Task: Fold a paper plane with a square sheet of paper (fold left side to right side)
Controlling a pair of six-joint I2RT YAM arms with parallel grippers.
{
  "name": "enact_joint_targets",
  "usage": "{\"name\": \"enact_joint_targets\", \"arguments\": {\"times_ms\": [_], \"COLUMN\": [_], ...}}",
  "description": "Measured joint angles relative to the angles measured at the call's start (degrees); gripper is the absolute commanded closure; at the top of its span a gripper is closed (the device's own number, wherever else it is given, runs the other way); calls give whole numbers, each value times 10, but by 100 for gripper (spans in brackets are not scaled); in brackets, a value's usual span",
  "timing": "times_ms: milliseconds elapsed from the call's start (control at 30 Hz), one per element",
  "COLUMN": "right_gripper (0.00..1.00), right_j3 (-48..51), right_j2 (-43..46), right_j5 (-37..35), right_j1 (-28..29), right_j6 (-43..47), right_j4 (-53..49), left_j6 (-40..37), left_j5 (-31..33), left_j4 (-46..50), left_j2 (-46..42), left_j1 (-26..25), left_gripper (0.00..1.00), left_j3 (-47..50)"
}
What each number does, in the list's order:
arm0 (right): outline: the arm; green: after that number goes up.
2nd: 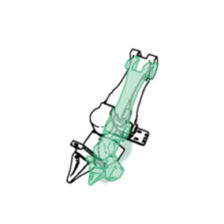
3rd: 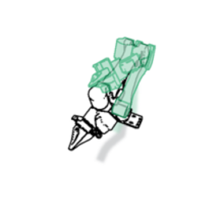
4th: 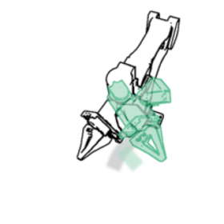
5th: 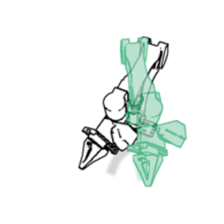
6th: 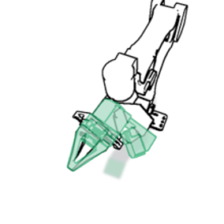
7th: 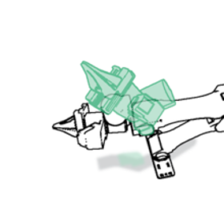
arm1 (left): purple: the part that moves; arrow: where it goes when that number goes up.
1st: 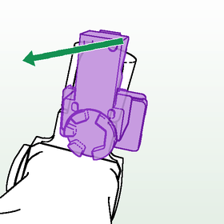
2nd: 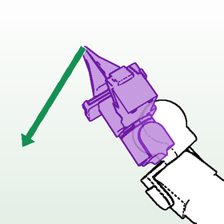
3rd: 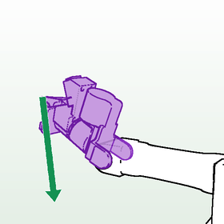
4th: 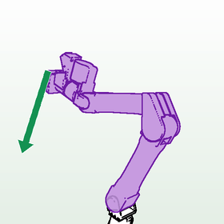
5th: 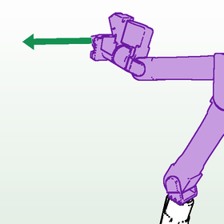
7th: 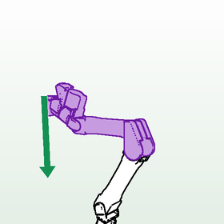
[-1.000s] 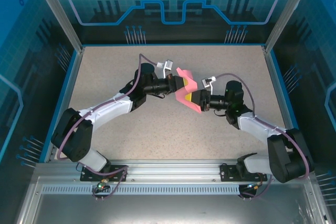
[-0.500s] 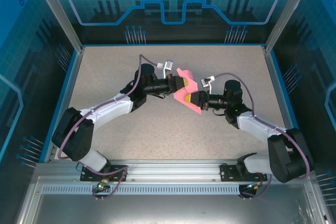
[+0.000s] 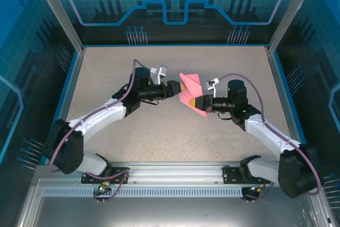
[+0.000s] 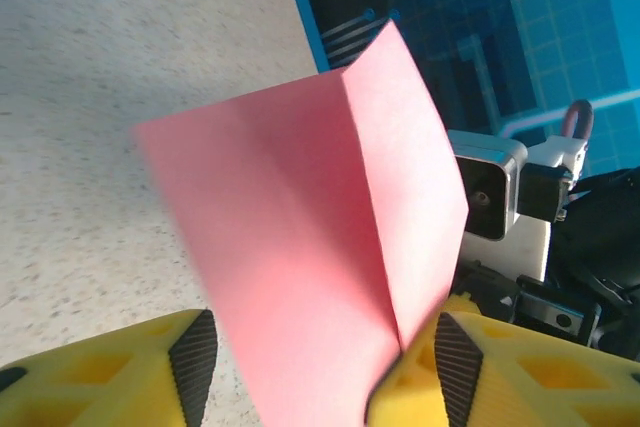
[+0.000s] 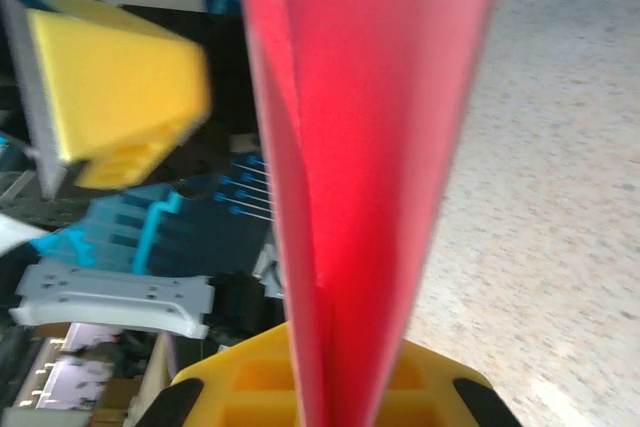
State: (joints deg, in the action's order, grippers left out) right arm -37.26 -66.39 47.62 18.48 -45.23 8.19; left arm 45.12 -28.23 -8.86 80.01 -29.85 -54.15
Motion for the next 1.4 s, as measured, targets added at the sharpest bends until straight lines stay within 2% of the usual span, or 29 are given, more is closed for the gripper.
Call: {"name": "enact_joint_targets", "arguments": {"times_ms": [100, 200, 400, 567, 667, 833, 1067, 1267, 1400], "right_gripper": [100, 100, 100, 100, 100, 100, 100, 99, 76], "right_j3": [-46, -96, -201, -287, -322, -359, -391, -405, -405], "right_j2": [8, 8, -33, -141, -213, -328, -464, -516, -520], "right_j5": [-62, -154, -433, -679, -793, -929, -1027, -1023, -980], "right_j1": [22, 64, 204, 304, 338, 369, 386, 404, 405], "right_j6": [83, 156, 255, 290, 299, 300, 292, 301, 314], "right_j4": [-117, -223, -395, -503, -554, -617, -678, -688, -683], "left_j6": [-34, -70, -121, -139, -143, -143, -151, -151, -151], "left_j5": [32, 67, 130, 169, 183, 199, 210, 210, 212], "left_j4": [56, 108, 184, 225, 237, 251, 257, 258, 262], "left_j2": [-61, -124, -230, -269, -275, -278, -284, -284, -284], "left_j1": [8, 8, 8, 8, 8, 8, 8, 8, 8], "left_gripper": [32, 31, 27, 27, 26, 26, 26, 25, 25], "left_j3": [8, 11, 38, 52, 52, 52, 52, 52, 52]}}
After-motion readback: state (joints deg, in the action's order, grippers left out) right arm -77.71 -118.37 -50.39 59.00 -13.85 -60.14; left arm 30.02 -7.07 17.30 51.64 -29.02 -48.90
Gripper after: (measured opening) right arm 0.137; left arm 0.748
